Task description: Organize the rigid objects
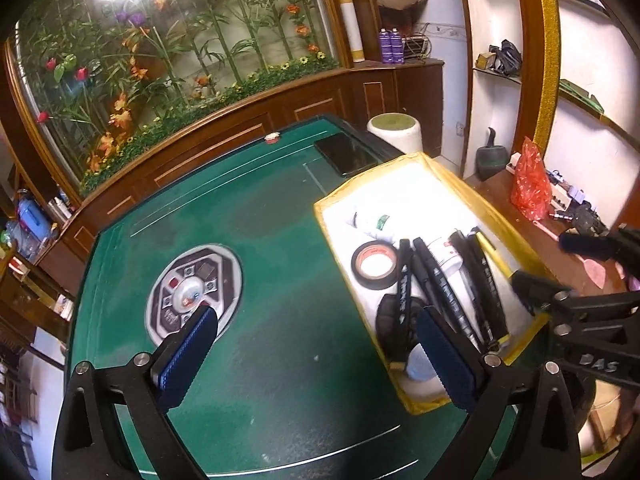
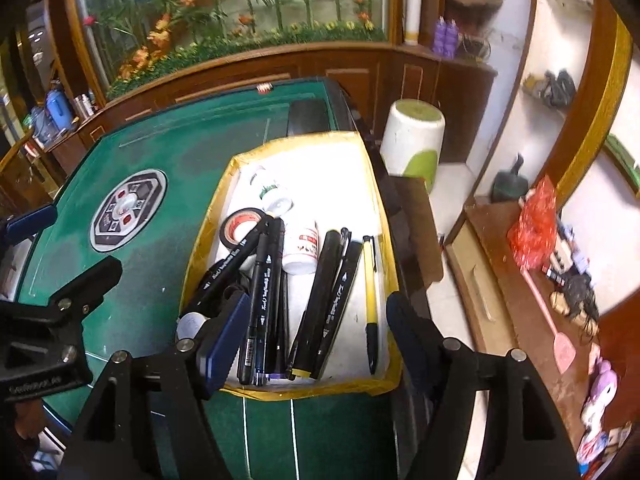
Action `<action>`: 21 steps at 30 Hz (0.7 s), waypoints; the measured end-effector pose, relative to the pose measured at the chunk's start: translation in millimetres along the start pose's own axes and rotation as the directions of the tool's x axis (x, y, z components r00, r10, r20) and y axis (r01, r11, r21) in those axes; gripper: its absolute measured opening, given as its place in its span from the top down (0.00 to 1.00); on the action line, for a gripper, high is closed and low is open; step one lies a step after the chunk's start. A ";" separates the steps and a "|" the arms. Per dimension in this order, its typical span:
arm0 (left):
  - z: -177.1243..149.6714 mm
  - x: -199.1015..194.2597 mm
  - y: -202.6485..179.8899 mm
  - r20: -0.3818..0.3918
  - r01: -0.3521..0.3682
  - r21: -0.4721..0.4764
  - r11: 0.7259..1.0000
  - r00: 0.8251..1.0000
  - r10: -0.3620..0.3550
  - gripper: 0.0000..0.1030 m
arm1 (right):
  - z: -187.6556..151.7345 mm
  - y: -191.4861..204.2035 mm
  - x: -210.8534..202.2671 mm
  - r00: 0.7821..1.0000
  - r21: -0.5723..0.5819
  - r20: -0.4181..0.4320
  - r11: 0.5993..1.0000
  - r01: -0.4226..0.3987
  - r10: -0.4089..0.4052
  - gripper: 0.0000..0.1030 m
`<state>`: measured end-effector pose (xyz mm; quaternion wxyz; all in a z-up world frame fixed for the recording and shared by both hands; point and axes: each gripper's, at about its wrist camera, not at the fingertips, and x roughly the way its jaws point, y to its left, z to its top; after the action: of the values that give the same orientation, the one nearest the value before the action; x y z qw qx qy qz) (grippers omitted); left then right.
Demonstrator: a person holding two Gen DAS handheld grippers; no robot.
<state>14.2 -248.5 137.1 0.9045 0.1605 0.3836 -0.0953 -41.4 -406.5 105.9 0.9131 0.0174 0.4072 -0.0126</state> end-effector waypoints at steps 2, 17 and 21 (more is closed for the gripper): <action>-5.8 -2.7 1.2 0.003 0.008 -0.001 1.000 1.000 -0.008 0.02 | -4.1 2.0 -10.1 0.999 -0.021 0.041 1.000 0.000 0.001 0.30; -11.8 -9.5 -7.4 0.004 0.043 0.028 0.999 0.999 -0.044 0.02 | -19.2 1.0 -16.9 0.998 -0.013 0.056 1.000 -0.002 0.003 0.25; -11.2 -10.8 -8.8 0.008 0.044 0.035 0.998 0.999 -0.044 0.02 | -20.6 -0.1 -18.2 0.998 -0.007 0.055 1.000 0.000 0.001 0.25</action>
<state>-3.3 -252.1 135.6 0.9009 0.1674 0.3811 -0.1227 -68.8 -405.6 105.7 0.9240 0.0137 0.3820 -0.0114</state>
